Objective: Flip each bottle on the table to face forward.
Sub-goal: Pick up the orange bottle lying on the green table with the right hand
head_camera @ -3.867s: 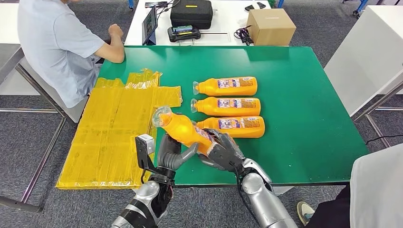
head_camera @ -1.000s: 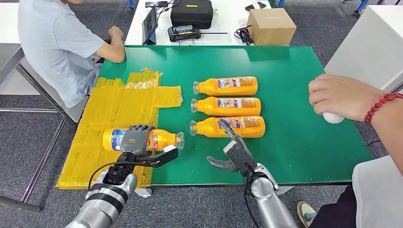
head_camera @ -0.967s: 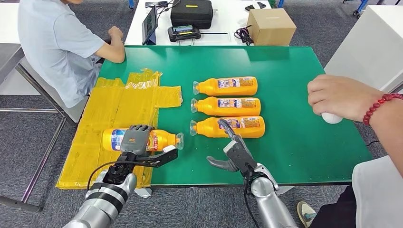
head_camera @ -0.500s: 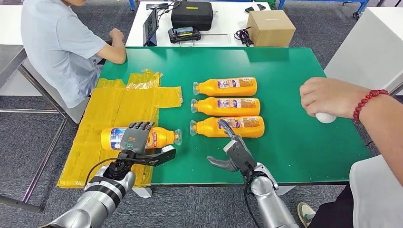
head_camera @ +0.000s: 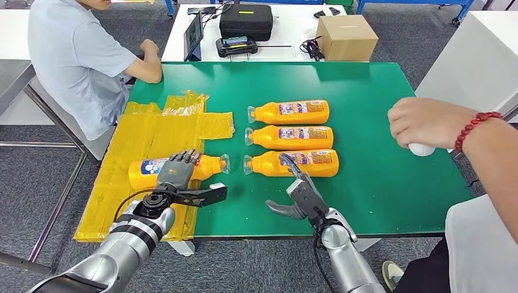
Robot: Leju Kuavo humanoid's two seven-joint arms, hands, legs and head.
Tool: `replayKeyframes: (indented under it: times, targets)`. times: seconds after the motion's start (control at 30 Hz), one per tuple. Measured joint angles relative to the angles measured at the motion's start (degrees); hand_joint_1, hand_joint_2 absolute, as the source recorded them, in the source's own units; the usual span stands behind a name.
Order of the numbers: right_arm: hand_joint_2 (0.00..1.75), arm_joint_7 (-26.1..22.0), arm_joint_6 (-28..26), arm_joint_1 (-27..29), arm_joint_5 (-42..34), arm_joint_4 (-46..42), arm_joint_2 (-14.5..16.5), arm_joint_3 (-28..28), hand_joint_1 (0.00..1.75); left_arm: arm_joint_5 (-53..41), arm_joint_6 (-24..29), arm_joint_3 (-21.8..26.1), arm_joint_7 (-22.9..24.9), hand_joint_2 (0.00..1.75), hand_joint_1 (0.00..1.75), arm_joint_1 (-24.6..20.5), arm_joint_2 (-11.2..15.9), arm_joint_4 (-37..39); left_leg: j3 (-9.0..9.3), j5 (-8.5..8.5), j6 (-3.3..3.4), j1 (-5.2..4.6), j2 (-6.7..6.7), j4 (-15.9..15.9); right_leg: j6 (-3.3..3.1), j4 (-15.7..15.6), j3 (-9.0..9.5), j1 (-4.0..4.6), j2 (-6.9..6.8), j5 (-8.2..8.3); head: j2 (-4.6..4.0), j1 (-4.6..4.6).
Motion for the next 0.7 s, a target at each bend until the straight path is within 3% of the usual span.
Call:
replayKeyframes:
  times: [0.1,0.3,0.7]
  targets:
    - [1.75,-0.4,-0.35,-0.54,0.32,0.89,-0.01,0.0,0.0,-0.27,1.26,0.58,-0.15,1.75,0.0,-0.16,-0.14,0.43,0.04,0.0,0.0,0.0,-0.02,0.0,0.0,0.0,0.04,0.0,-0.01,0.0,0.0,0.0]
    - [1.75,-0.41,-1.16,0.12,0.92,1.14,-0.15,-0.13,0.0,-0.59,9.18,-0.35,0.53,1.75,0.0,1.71,-0.78,-0.87,0.04,0.0,0.0,0.0,-0.05,0.0,0.0,0.0,0.01,0.0,-0.02,-0.01,0.0,-0.01]
    - [1.75,0.88,-2.21,4.08,3.19,-2.69,-0.24,-0.25,0.0,-0.64,14.16,-11.68,5.65,1.75,0.0,10.22,-0.96,-17.88,-0.57,0.01,0.01,-0.01,-0.1,0.04,0.02,0.0,-0.55,-0.02,-0.03,-0.01,0.0,-0.01]
